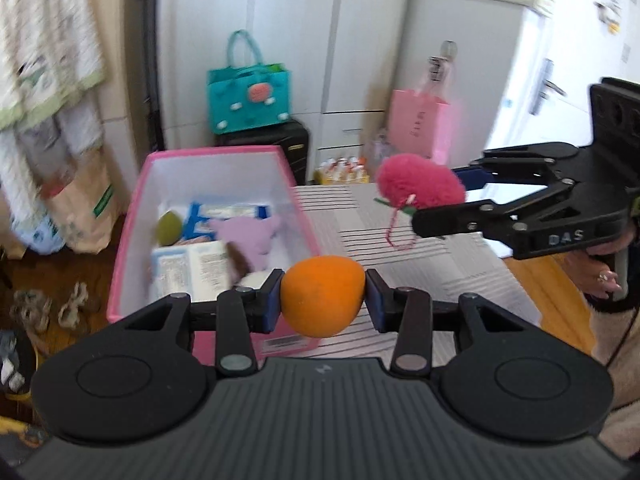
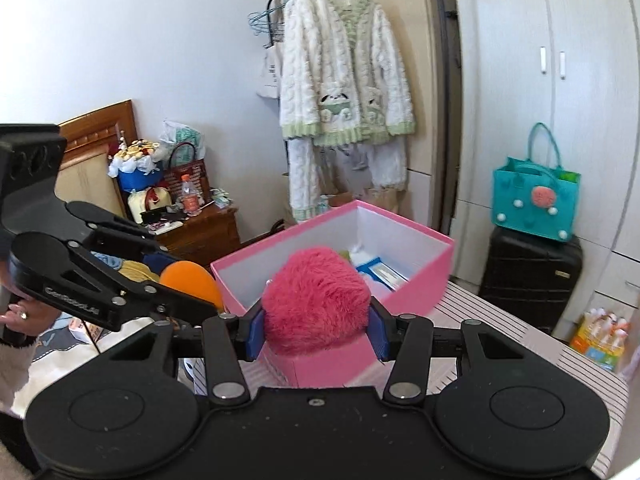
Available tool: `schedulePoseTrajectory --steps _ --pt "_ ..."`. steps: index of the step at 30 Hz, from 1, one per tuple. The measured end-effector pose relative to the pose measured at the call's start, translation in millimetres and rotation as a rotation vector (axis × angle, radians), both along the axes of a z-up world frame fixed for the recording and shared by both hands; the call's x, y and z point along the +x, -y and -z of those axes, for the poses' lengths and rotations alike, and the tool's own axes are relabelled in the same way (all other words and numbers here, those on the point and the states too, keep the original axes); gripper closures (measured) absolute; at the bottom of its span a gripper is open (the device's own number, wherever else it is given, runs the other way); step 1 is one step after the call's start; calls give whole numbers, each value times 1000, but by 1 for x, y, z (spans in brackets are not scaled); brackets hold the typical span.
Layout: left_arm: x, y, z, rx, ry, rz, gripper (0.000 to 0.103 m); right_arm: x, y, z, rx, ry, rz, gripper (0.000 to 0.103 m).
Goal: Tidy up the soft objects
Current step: 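Lift the orange ball with the left tool while the right tool carries the pink pompom to the box, then lower both held items into the box and open both tools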
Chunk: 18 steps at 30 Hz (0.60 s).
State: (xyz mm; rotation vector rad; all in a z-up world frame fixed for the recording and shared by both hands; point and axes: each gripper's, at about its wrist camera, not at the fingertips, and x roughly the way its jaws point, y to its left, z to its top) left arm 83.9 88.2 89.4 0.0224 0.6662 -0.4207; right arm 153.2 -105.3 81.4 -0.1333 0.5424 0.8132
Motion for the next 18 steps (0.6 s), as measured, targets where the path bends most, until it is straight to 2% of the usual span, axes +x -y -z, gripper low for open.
schedulePoseTrajectory --steps 6,8,11,15,18 --pt "42 -33 17 12 -15 -103 62 31 -30 4 46 73 23 48" --pt "60 -39 25 20 -7 -129 62 44 -41 2 49 57 9 48" --pt "90 -48 37 -24 -22 -134 62 66 -57 3 28 42 0 48" --pt "127 -55 43 -62 -39 -143 62 106 -80 15 -78 63 37 48" --pt "155 -58 45 -65 -62 -155 61 130 -96 32 -204 137 62 48"
